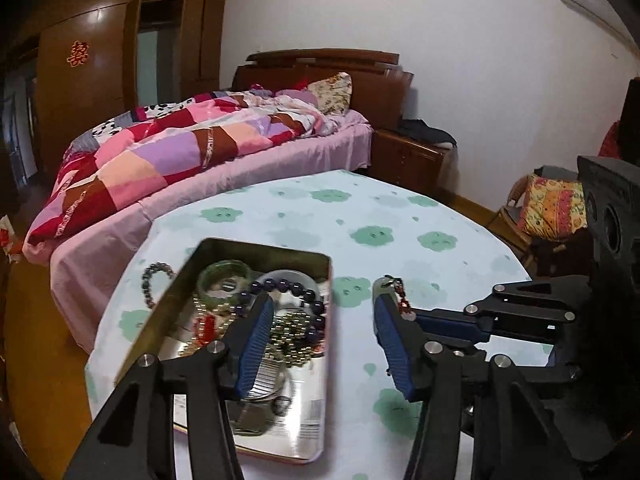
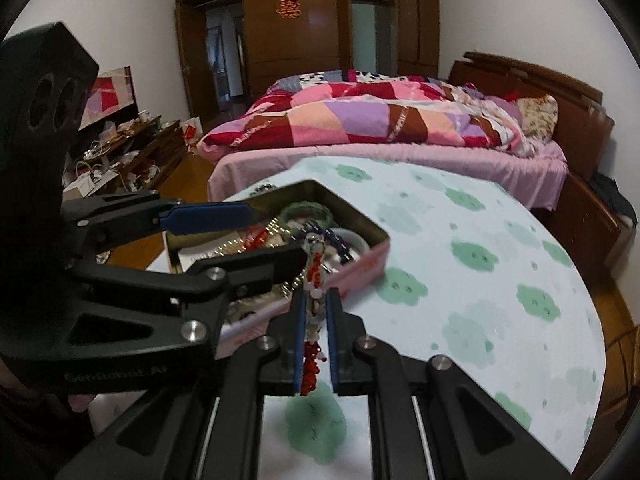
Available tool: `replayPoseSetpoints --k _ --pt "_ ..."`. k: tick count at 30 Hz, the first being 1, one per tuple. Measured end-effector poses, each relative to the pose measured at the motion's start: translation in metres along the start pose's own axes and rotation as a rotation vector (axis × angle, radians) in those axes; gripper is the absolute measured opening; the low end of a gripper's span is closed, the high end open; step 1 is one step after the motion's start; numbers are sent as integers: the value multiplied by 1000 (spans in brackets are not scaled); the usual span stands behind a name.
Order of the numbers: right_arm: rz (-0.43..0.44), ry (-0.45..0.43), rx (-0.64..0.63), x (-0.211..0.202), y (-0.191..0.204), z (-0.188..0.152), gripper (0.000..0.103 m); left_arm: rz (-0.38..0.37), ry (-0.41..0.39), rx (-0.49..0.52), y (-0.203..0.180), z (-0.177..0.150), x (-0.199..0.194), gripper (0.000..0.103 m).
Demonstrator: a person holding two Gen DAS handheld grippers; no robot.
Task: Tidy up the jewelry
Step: 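Lower the red tassel charm into the tin box and open the right tool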
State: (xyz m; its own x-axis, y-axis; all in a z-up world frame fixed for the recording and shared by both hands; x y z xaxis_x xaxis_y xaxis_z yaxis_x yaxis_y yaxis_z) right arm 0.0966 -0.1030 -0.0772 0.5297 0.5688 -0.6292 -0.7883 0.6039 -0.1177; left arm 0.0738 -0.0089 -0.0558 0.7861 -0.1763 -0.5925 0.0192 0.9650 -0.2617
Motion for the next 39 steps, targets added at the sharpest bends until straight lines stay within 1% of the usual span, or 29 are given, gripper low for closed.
replayPoseSetpoints --k 6,17,39 --pt "9 0 -56 11 12 16 12 29 -19 -43 23 6 -4 54" --pt "19 2 -117 22 30 33 12 66 -37 -86 50 11 -9 54" --pt "33 31 -161 46 48 45 11 108 -29 -153 88 8 -3 54"
Point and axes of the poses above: each gripper's, at about its wrist camera, not at the fingertips, and x roughly the way its jaws point, y to its left, z to its top, the point moved 4 cm from there along x, roughly the way its jaws point, and after that the axes turned 12 degrees about -x, right-handed, at the moved point
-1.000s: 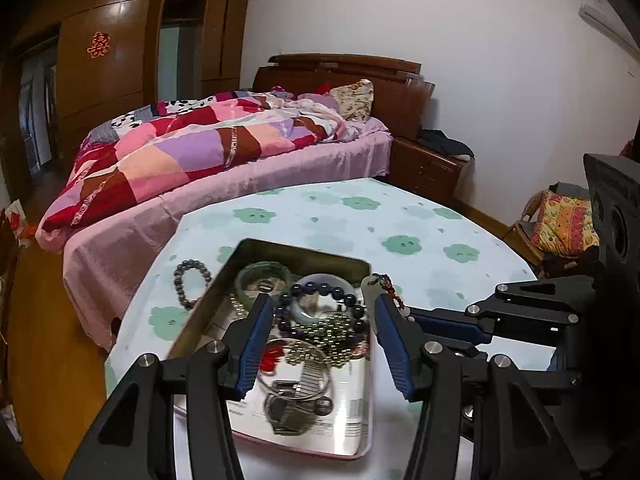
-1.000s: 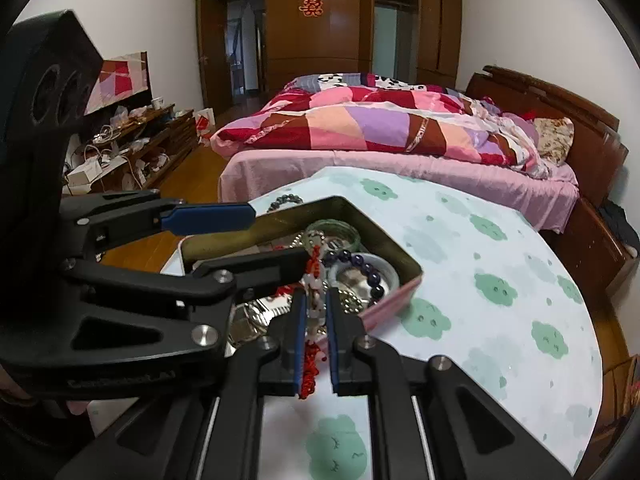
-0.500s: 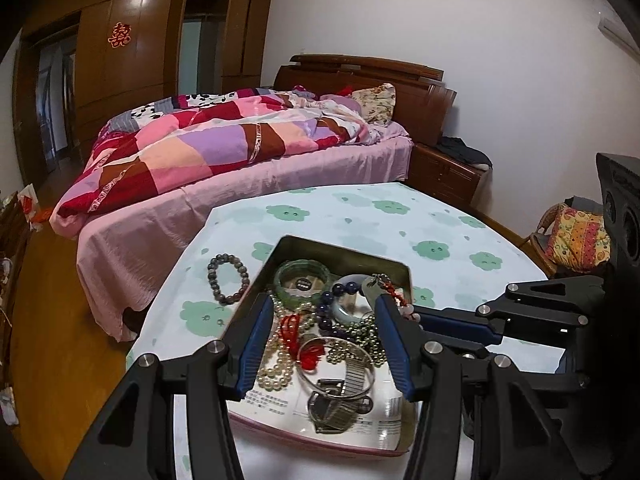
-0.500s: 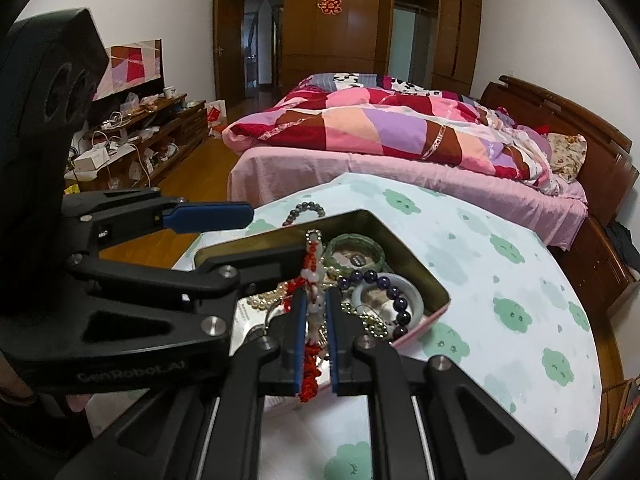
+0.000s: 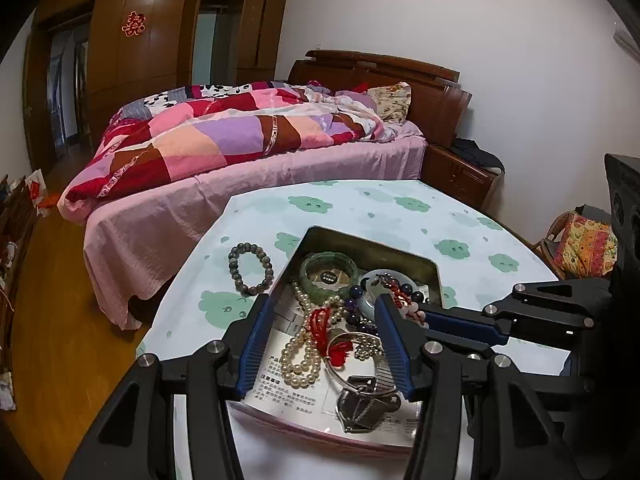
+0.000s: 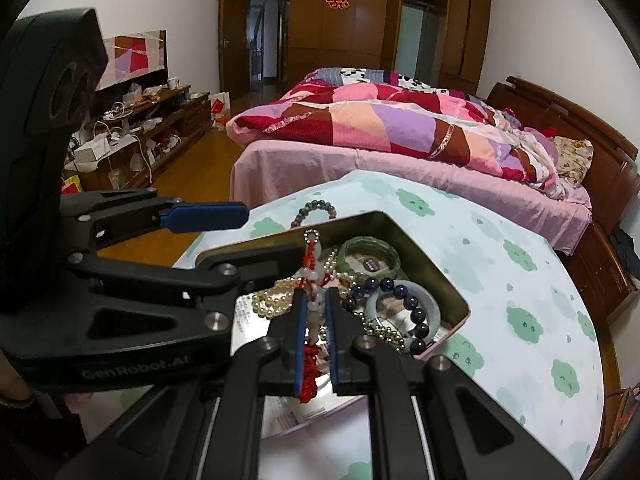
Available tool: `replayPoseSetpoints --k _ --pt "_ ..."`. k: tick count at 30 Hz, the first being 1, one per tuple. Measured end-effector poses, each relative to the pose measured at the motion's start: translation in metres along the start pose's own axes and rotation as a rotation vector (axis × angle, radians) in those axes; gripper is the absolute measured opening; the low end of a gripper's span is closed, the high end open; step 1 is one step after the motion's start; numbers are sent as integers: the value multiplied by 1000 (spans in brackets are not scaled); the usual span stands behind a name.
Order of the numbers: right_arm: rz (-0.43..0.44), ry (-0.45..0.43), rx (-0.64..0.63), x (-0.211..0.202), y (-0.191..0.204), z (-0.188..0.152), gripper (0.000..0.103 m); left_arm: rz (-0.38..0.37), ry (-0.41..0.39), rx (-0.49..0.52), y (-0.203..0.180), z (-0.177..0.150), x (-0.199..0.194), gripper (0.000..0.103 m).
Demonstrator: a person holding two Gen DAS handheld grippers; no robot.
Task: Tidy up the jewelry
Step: 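Lower the red tassel charm into the tin box and open the right tool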
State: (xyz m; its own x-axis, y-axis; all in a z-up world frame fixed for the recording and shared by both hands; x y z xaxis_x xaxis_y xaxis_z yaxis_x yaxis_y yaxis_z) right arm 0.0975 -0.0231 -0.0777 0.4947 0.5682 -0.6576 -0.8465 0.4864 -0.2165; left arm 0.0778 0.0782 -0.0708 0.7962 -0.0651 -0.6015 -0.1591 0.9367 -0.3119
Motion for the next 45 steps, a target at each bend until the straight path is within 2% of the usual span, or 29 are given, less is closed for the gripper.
replayPoseSetpoints --k 24,45 --pt "-5 57 -17 28 9 0 11 27 44 -47 26 -7 25 54" --pt "14 94 7 41 11 -6 11 69 50 -25 31 -13 34 54"
Point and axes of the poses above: each gripper's, at about its wrist camera, not at the fingertips, and x roughly the way its jaws point, y to its left, z to its top, the point moved 4 cm from there along x, roughly the way its jaws point, and after that the axes turned 12 degrees about -x, right-handed, at the moved point
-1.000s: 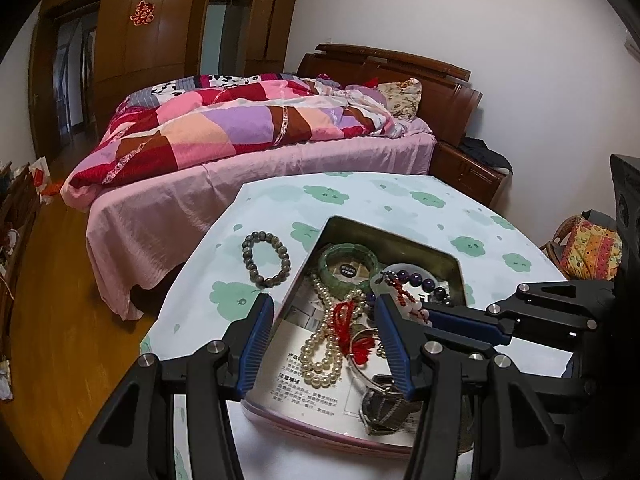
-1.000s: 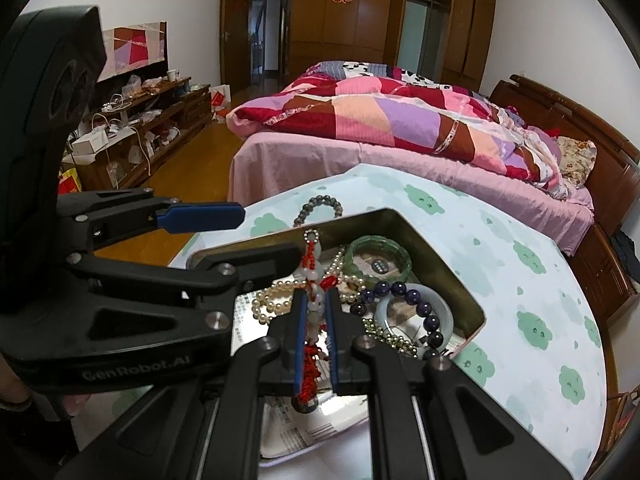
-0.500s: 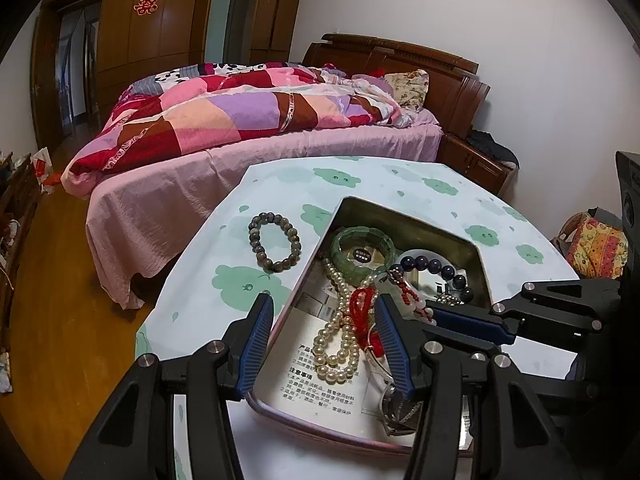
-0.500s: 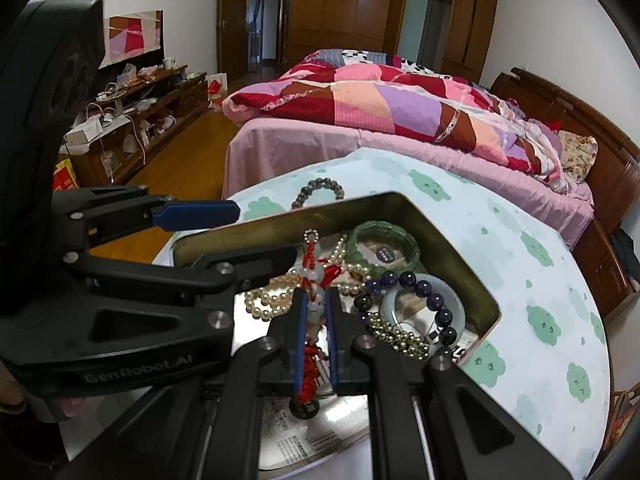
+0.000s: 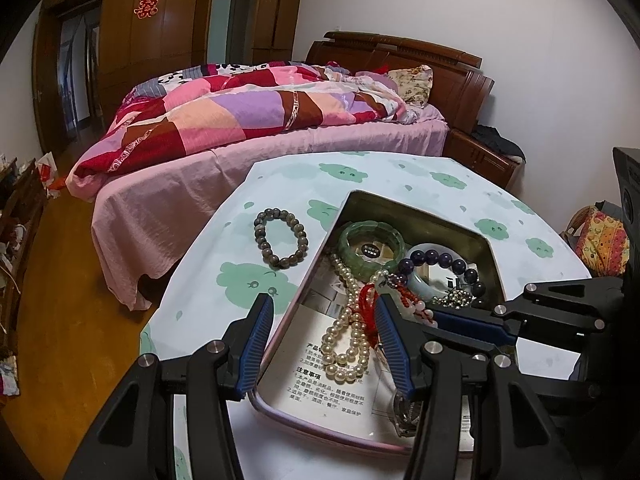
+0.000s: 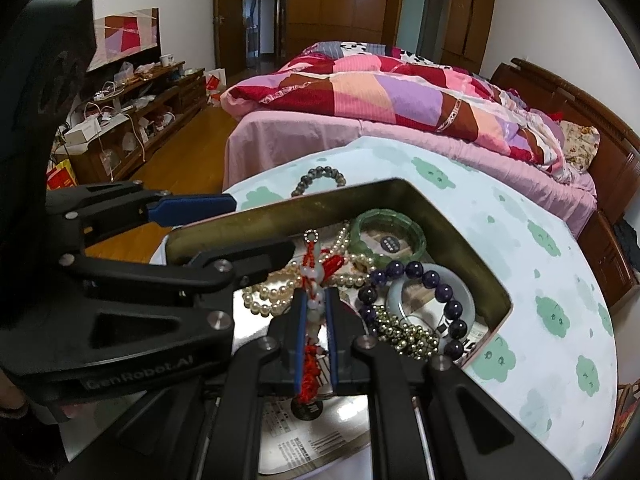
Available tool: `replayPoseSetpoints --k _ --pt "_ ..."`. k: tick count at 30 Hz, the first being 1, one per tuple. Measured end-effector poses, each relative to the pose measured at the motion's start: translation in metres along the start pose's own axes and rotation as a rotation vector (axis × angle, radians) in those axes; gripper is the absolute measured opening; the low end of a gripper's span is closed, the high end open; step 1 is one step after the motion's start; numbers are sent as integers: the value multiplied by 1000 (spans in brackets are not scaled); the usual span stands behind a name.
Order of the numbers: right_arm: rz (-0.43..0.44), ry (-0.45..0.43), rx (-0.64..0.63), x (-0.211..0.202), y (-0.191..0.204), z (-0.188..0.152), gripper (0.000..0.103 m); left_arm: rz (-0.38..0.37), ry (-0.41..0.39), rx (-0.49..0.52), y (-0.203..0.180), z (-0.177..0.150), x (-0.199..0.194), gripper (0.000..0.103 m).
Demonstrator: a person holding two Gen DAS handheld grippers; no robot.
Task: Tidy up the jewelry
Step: 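Lower the red tassel charm into the tin box and open the right tool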
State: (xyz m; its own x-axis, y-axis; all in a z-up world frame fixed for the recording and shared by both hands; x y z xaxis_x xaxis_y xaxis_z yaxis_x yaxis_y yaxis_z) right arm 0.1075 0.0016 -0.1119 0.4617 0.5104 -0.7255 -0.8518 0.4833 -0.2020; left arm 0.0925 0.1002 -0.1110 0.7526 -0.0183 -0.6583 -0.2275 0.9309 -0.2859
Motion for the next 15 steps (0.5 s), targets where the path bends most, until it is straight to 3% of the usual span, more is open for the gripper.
replayPoseSetpoints --k 15 --pt "18 17 12 7 4 -3 11 32 -11 29 1 -1 0 54"
Point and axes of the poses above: each gripper's, at about its wrist camera, not at the fingertips, and x roughly the way its jaws point, y to its left, z to its top, the point moved 4 cm from there along x, roughly the way its jaws point, and after that the axes turned 12 degrees about -x, right-handed, at the moved point
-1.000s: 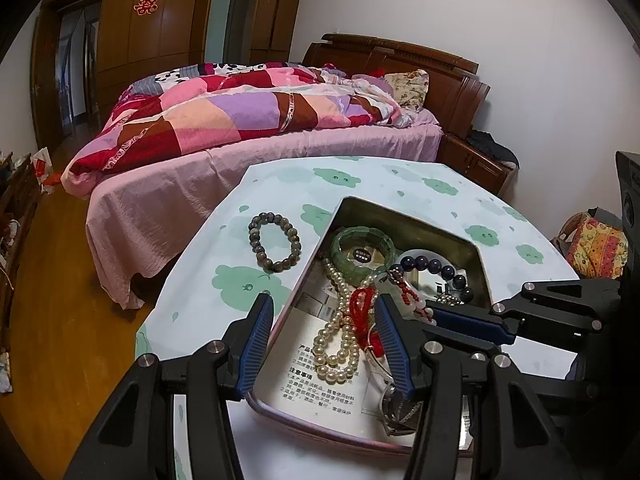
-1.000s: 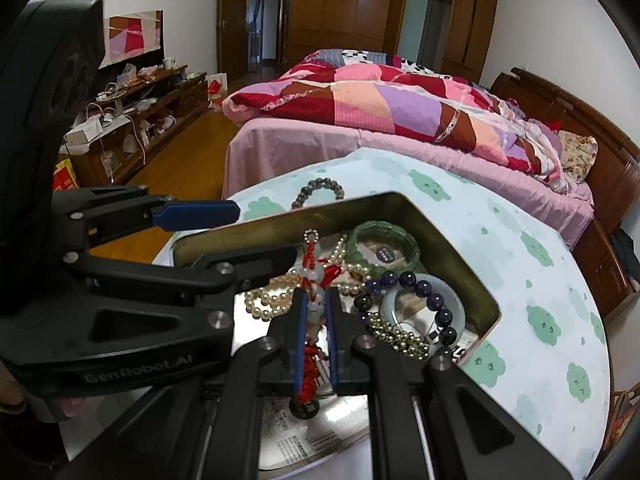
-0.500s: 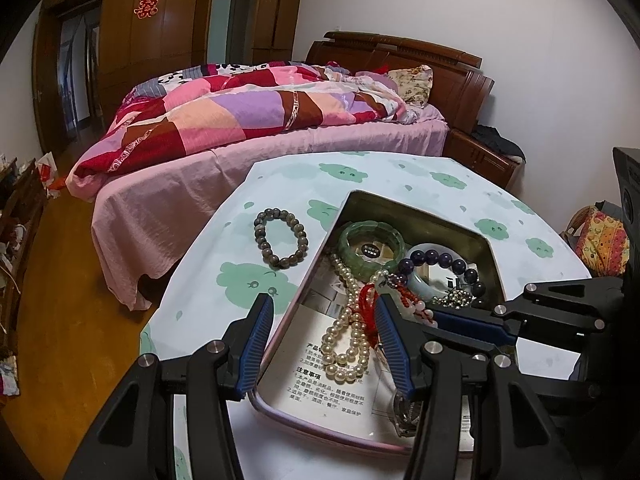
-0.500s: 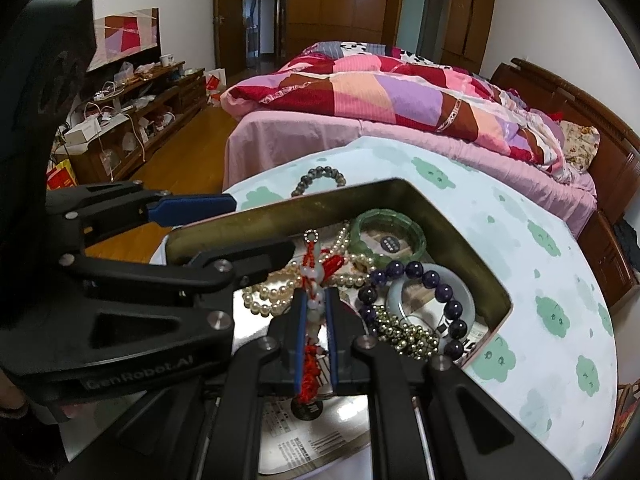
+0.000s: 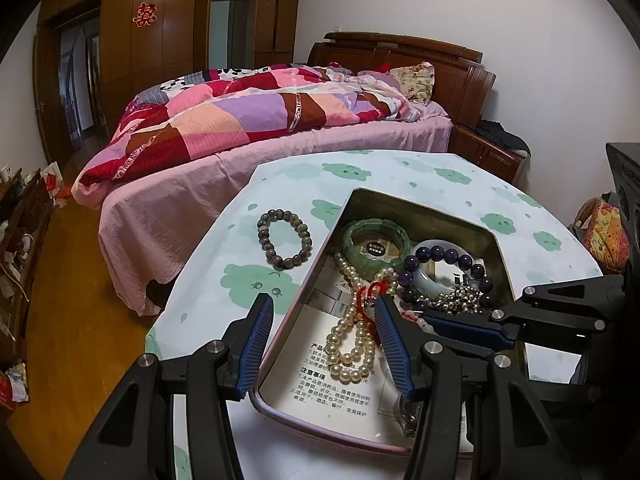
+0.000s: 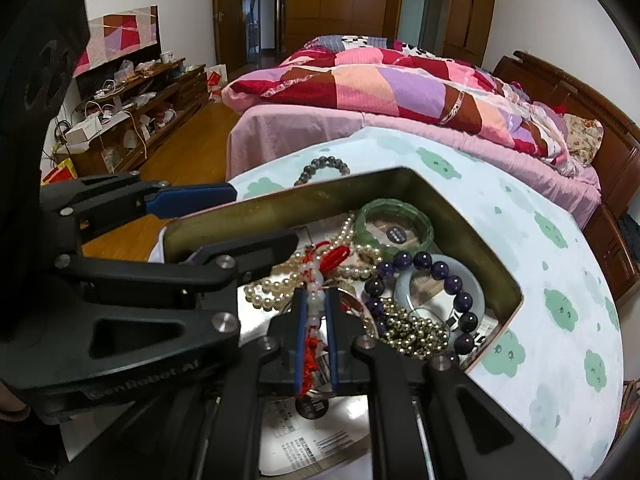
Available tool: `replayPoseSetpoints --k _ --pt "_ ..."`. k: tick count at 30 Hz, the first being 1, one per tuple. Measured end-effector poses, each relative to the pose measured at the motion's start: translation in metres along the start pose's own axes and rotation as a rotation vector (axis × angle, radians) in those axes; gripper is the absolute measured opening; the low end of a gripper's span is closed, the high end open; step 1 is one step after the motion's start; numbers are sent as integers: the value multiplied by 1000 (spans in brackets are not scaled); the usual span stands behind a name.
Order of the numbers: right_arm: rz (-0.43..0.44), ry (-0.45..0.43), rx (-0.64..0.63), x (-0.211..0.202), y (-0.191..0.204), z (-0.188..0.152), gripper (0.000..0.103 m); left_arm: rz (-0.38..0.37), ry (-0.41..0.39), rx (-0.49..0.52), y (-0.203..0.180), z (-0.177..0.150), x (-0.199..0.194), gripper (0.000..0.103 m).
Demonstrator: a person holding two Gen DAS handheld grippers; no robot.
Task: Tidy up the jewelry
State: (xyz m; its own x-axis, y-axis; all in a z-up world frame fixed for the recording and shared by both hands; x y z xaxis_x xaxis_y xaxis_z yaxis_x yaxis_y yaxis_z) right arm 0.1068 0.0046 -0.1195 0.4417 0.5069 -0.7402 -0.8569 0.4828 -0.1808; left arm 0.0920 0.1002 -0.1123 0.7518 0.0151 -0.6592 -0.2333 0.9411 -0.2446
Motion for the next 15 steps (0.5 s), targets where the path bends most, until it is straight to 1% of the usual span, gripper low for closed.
replayPoseSetpoints --k 4,5,6,7,8,9,10,12,13,14,15 --pt "-2 11 22 4 -5 -2 12 7 0 6 0 0 0 54" --pt "2 16 30 5 -7 -3 12 7 1 10 -1 -1 1 55" --pt "8 19 37 6 -8 -4 14 7 3 11 -3 -1 1 58" --pt "9 24 40 6 -9 -4 28 6 10 11 -3 -1 1 61" --pt "3 29 42 6 -10 -5 38 6 17 2 -3 -1 1 62" --pt "0 23 44 4 -11 -6 54 4 18 -16 -1 1 -1 64" --pt "-3 4 49 -1 -11 -6 57 5 13 -22 0 2 -5 65" --pt "-25 -5 56 -9 -12 -7 57 19 -10 -26 0 6 -16 65" --pt "-40 -15 63 -15 -13 -8 59 15 -29 -29 -1 8 -23 65" --pt "-49 -32 72 -22 -14 -9 62 9 -42 -33 -1 9 -28 66" --pt "-65 -48 90 -32 -16 -13 67 2 -66 -44 -2 12 -37 68"
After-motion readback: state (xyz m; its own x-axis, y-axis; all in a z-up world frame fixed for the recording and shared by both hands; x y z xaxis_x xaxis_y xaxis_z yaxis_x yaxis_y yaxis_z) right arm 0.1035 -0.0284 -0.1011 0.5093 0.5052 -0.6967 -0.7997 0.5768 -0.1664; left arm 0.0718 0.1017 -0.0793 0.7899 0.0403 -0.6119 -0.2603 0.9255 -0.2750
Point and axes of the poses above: each gripper's, at about its wrist camera, not at the fingertips, and x roughly the way its jaws point, y to its left, z to its top, the point moved 4 cm from there along x, roughly the way its jaws point, and after that the axes turned 12 degrees about -x, right-handed, at the moved point
